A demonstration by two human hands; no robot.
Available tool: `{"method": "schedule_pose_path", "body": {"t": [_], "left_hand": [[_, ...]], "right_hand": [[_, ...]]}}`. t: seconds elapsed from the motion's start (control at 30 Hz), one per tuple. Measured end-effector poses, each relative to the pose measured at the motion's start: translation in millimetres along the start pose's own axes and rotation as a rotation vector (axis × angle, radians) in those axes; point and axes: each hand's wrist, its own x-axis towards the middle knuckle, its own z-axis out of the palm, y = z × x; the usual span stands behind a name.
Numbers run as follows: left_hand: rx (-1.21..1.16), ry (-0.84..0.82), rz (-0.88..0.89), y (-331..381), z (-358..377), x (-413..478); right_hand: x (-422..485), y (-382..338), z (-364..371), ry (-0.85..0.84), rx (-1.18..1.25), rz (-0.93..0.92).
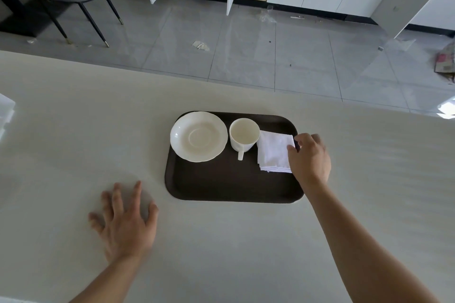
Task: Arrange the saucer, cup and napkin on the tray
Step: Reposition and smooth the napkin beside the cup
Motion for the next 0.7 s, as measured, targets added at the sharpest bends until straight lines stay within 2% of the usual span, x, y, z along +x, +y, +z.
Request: {"method": "schedule_pose_path", "body": {"t": [0.03,0.1,0.2,0.4,0.7], "left_hand": [[0.0,0.003,0.001,0.0,0.5,0.2],[0.002,0.007,0.001,-0.2,0.8,1.0],[0.011,0.009,-0.005,-0.6,1.9,0.8],[0.023,0.012,-0.003,-2.3,3.7,2.3],[0.017,0.007,-0.005,-0.1,1.0,1.1]], "right_hand": [[-5.7,-7.0,-0.2,0.003,0.077,-0.045],[-19.6,-26.9,4.5,-0.107,0.223,-0.08],[-31.7,-56.5,20.1,-0.287,0.24,-0.076],[-27.6,-69.5,31.6,-0.236,0.257,-0.108],[-26.0,-68.3,28.0,-0.277,0.257,-0.108]]}}
